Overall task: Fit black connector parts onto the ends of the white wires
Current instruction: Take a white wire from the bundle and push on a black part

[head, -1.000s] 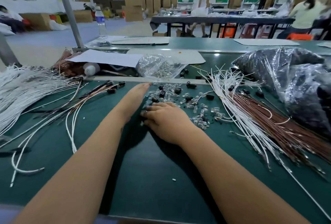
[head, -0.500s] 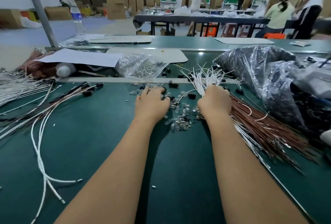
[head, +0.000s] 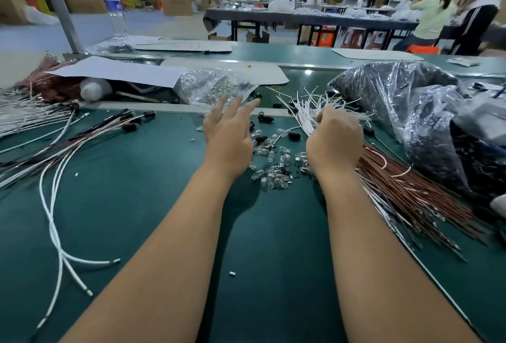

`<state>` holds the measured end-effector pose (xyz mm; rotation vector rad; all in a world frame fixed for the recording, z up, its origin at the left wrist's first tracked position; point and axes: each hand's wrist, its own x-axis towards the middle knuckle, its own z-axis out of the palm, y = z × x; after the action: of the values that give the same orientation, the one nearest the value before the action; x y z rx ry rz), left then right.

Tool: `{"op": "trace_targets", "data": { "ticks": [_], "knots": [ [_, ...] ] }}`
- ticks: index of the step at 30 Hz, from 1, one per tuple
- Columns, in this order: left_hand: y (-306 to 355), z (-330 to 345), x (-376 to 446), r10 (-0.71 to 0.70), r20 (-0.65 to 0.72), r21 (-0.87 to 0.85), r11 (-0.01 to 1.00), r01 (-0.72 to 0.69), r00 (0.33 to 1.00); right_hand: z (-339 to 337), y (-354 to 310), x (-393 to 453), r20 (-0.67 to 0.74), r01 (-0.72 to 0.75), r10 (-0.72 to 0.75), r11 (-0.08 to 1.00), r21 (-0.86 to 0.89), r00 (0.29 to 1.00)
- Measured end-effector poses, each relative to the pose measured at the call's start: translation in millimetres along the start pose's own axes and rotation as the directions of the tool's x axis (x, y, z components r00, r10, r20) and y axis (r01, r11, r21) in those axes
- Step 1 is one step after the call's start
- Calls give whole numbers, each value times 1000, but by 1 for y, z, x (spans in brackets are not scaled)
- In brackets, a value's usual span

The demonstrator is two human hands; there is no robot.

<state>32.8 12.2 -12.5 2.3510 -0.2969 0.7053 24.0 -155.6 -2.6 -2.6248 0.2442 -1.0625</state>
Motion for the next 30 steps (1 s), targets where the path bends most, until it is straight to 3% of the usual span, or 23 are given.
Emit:
{"op": "trace_targets", "data": {
  "ticks": [4, 8, 11, 14, 17, 19, 22, 25, 30],
  "knots": [
    [15, 2, -6, 255, 21, 64, 965, -255, 967, -3, -19, -5, -137, 217, -185, 935, 280, 973],
    [16, 0, -5, 246, -73, -7, 969, -247, 966, -6, -26, -9, -228, 345, -279, 872, 348, 933],
    [6, -5, 0, 198, -155, 94, 978, -185, 968, -9, -20, -5, -327, 277, -187, 926, 256, 926],
    [-7, -11, 2, 122, -164, 151, 984, -97, 979, -10, -9, -2, -371, 100, -12, 971, 219, 929],
    [-15, -14, 3, 85, -152, 115, 991, -68, 985, -11, 2, 1, -344, -113, 171, 977, 182, 923],
    [-16, -14, 2, 91, -113, 63, 994, -85, 989, -12, 4, 1, -312, -137, 164, 985, 107, 936],
    [-8, -12, 0, 166, -36, -9, 986, -166, 985, -8, -11, -4, -166, 134, -118, 987, 89, 979],
    [-2, -9, -1, 219, -15, -6, 976, -219, 976, 2, -30, -13, 38, 397, -408, 903, 166, 912],
    [-2, -11, 0, 19, -80, -139, 990, -30, 997, 8, -29, -13, 76, 349, -380, 900, 261, 922]
  ]
}}
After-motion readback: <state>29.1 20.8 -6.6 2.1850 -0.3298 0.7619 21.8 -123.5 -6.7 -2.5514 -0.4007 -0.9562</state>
